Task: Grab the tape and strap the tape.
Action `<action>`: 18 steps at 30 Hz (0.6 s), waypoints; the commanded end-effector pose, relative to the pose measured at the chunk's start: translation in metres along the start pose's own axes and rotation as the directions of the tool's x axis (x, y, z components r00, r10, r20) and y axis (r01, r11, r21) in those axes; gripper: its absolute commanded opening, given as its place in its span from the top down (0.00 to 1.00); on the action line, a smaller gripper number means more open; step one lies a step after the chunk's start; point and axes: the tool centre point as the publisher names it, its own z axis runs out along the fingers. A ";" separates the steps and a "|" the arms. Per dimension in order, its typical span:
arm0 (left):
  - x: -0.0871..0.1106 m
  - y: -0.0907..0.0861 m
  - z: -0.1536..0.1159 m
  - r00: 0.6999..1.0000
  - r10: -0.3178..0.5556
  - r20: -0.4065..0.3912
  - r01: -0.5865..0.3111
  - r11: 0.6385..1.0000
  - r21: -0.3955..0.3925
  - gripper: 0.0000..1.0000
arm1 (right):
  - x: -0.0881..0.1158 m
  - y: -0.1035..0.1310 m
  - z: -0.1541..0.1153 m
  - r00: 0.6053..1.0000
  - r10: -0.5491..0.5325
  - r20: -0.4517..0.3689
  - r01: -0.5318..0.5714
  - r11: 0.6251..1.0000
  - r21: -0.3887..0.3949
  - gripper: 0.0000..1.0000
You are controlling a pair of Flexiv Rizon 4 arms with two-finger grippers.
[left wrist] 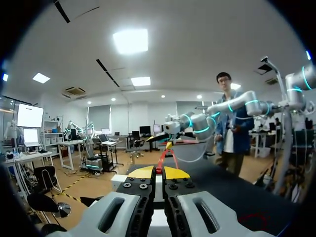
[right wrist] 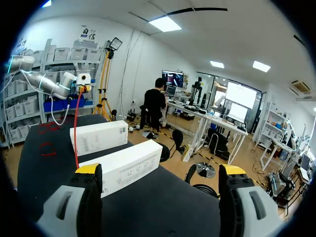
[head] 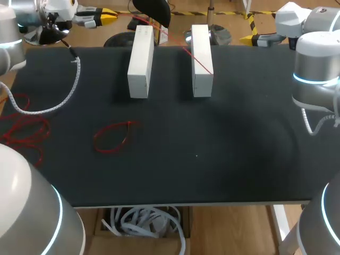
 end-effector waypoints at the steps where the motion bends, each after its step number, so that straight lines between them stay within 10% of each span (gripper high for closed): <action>1: 0.008 -0.005 0.003 0.919 0.003 0.394 0.003 1.000 -0.014 1.00 | 0.000 0.000 0.000 1.000 0.000 0.000 0.000 1.000 0.001 0.00; 18: 0.010 -0.006 0.005 0.931 0.000 0.365 -0.002 1.000 0.005 1.00 | 0.000 0.000 0.000 1.000 0.000 0.000 0.000 1.000 0.001 0.00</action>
